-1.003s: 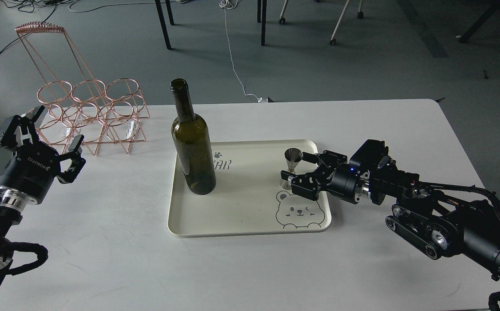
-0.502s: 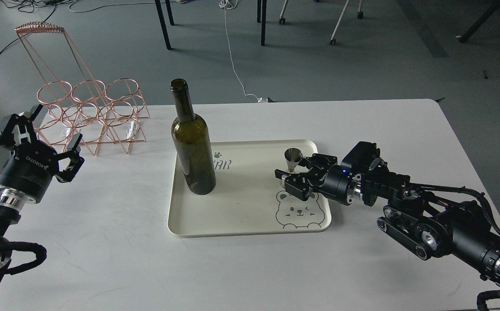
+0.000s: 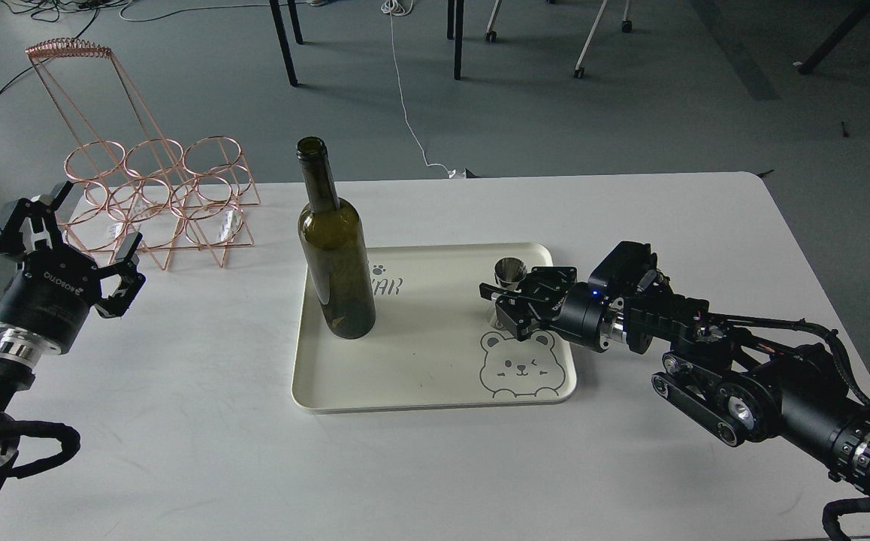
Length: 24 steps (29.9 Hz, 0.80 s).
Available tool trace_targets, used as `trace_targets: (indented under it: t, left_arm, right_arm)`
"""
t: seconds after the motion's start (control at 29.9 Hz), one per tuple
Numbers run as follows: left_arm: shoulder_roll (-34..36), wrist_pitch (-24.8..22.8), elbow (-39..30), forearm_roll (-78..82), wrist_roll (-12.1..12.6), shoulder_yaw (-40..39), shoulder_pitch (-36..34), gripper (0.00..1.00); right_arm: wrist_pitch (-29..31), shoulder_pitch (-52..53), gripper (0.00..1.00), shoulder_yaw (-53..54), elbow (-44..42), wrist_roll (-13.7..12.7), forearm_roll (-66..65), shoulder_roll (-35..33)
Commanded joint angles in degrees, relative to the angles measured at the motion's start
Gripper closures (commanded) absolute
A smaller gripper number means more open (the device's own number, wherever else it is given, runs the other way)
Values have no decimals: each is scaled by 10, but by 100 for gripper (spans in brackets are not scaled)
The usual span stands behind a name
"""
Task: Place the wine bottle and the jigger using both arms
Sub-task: 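Lift the jigger off the tray with the right gripper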
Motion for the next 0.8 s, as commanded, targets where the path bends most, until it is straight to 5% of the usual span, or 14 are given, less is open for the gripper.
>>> trace_targets:
  t: [0.0,0.1,0.77]
  left_arm:
    - [0,0,0,0,0,-1,0,2]
    - [0,1,0,0,-1,0,0,2]
    - [-8,1,0,1,-1,0,0,2]
  right_arm:
    - [0,0,78,0,1,0,0,0]
    - [0,2,85,0,2,0,0,0]
    - [-3,50,84,55,31,0,12,-71]
